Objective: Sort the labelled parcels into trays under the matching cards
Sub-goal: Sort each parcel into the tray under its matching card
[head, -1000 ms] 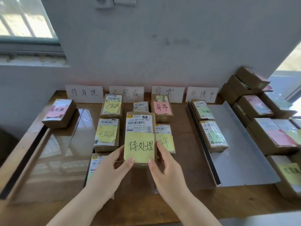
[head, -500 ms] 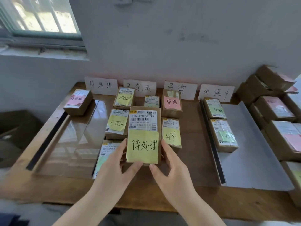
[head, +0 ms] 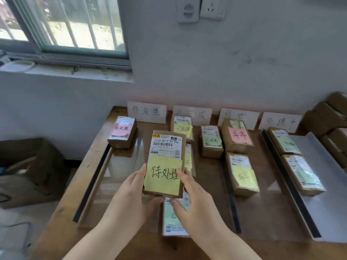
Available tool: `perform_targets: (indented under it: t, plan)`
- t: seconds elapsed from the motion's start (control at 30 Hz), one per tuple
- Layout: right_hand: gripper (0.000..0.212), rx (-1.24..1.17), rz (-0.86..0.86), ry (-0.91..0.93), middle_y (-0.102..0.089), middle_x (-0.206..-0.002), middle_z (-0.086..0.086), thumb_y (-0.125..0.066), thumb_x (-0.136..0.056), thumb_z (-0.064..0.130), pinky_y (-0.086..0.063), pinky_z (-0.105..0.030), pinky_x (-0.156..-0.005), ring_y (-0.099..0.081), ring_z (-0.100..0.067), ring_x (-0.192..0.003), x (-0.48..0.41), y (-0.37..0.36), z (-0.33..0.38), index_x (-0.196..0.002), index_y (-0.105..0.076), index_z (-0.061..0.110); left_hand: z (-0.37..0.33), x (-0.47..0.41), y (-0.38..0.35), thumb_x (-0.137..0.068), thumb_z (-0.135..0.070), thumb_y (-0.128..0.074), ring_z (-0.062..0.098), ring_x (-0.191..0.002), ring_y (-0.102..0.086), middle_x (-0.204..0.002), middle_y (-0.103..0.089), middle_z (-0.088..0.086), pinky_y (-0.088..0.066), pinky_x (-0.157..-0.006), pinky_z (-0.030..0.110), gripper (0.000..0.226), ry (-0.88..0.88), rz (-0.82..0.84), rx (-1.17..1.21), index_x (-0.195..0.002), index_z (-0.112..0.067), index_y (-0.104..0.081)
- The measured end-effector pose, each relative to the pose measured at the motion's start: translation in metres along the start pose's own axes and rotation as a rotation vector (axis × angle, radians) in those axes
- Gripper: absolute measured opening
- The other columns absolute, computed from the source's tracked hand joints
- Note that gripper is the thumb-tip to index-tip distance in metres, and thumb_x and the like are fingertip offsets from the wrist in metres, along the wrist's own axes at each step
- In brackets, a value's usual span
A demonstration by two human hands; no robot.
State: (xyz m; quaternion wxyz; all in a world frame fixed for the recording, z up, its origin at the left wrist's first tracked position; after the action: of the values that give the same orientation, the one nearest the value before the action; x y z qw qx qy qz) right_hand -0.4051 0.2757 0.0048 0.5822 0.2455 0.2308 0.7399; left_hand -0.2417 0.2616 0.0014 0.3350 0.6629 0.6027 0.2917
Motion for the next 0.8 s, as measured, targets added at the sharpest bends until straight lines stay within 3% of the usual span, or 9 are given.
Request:
perform_targets:
  t: [0.1, 0.2, 0.3, 0.6, 0.8]
  plan:
    - [0.071, -0.007, 0.039, -0.017, -0.023, -0.153, 0.018, -0.058, -0.093, 0.026, -0.024, -0.007, -0.106, -0.023, 0.003, -0.138, -0.026, -0.041, 0.021, -0.147, -0.015, 0.043, 0.046, -0.009, 0.021, -0.077, -0.040, -0.073, 0.007, -0.124, -0.046, -0.142, -0.044, -0.006, -0.036, -0.096, 0.015, 0.093, 0.026, 0.021, -0.040, -0.150, -0.019, -0.019]
    - [0.071, 0.005, 0.042, -0.043, -0.025, -0.154, 0.015, -0.059, -0.092, 0.022, -0.021, -0.019, -0.115, -0.015, 0.002, -0.141, -0.051, -0.078, 0.037, -0.148, -0.018, 0.038, 0.082, -0.015, 0.037, -0.085, -0.037, -0.066, 0.009, -0.129, -0.040, -0.148, -0.034, -0.004, -0.033, -0.099, 0.015, 0.092, 0.068, 0.077, -0.068, -0.152, -0.016, -0.007]
    - [0.071, 0.024, 0.039, -0.073, -0.024, -0.155, 0.011, -0.058, -0.092, 0.022, -0.019, -0.021, -0.116, -0.014, 0.001, -0.142, -0.069, -0.112, 0.046, -0.149, -0.018, 0.036, 0.113, -0.021, 0.045, -0.089, -0.039, -0.059, 0.008, -0.129, -0.038, -0.150, -0.030, -0.005, -0.034, -0.100, 0.017, 0.089, 0.106, 0.132, -0.104, -0.152, -0.017, 0.001]
    - [0.069, 0.104, 0.107, -0.193, -0.020, -0.157, 0.004, -0.056, -0.092, 0.022, -0.020, -0.025, -0.117, -0.018, -0.008, -0.144, -0.089, -0.166, 0.038, -0.149, -0.018, 0.032, 0.164, -0.029, 0.041, -0.089, -0.048, -0.055, 0.010, -0.134, -0.033, -0.151, -0.029, -0.004, -0.034, -0.106, 0.023, 0.089, 0.126, 0.234, -0.168, -0.152, -0.018, -0.001]
    - [0.068, 0.142, 0.202, -0.224, -0.013, -0.159, 0.004, -0.052, -0.094, 0.023, -0.014, -0.020, -0.113, -0.015, -0.010, -0.145, -0.095, -0.197, 0.030, -0.151, -0.014, 0.028, 0.189, -0.026, 0.031, -0.094, -0.045, -0.047, 0.017, -0.144, -0.013, -0.156, -0.020, 0.001, -0.009, -0.117, 0.027, 0.083, 0.115, 0.276, -0.256, -0.151, -0.012, 0.004]
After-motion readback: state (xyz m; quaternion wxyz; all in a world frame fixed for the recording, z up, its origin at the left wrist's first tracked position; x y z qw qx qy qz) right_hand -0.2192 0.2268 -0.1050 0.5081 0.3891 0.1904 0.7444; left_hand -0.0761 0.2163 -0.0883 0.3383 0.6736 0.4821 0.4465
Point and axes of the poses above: each hand's wrist, its own x-axis away from the middle knuckle, its own y-axis out of the back of the hand, z = x × y, the point moved 4 cm from there along -x, towards the middle knuckle
